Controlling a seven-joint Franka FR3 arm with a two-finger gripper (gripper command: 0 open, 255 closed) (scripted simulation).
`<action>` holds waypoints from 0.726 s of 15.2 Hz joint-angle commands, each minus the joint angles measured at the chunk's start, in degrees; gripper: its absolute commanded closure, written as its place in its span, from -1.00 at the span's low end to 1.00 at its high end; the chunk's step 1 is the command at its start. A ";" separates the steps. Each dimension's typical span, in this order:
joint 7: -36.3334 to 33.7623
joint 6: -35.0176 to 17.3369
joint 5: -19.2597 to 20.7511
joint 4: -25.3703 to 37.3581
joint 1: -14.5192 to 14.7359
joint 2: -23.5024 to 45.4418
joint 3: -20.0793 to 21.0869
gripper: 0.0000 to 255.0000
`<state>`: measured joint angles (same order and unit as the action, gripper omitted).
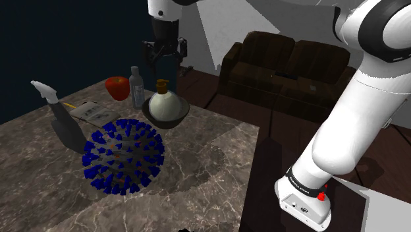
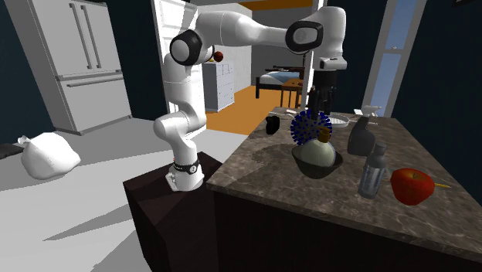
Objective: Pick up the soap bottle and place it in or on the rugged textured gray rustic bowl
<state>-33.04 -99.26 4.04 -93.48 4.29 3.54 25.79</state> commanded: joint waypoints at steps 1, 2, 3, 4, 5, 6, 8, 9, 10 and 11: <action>-0.02 3.04 0.13 3.30 0.14 0.32 0.10 -1.00; -0.10 5.08 0.28 5.65 0.28 0.66 0.19 -1.00; -0.18 6.72 0.44 7.60 0.41 1.02 0.27 -1.00; -0.18 6.72 0.44 7.60 0.41 1.02 0.27 -1.00; -0.18 6.72 0.44 7.59 0.41 1.01 0.27 -1.00; -0.18 6.72 0.44 7.59 0.41 1.01 0.27 -1.00; -0.18 6.72 0.44 7.60 0.41 1.02 0.27 -1.00; -0.18 6.72 0.44 7.60 0.41 1.02 0.27 -1.00; -0.18 6.72 0.44 7.60 0.41 1.02 0.27 -1.00; -0.18 6.71 0.45 7.59 0.41 1.02 0.28 -1.00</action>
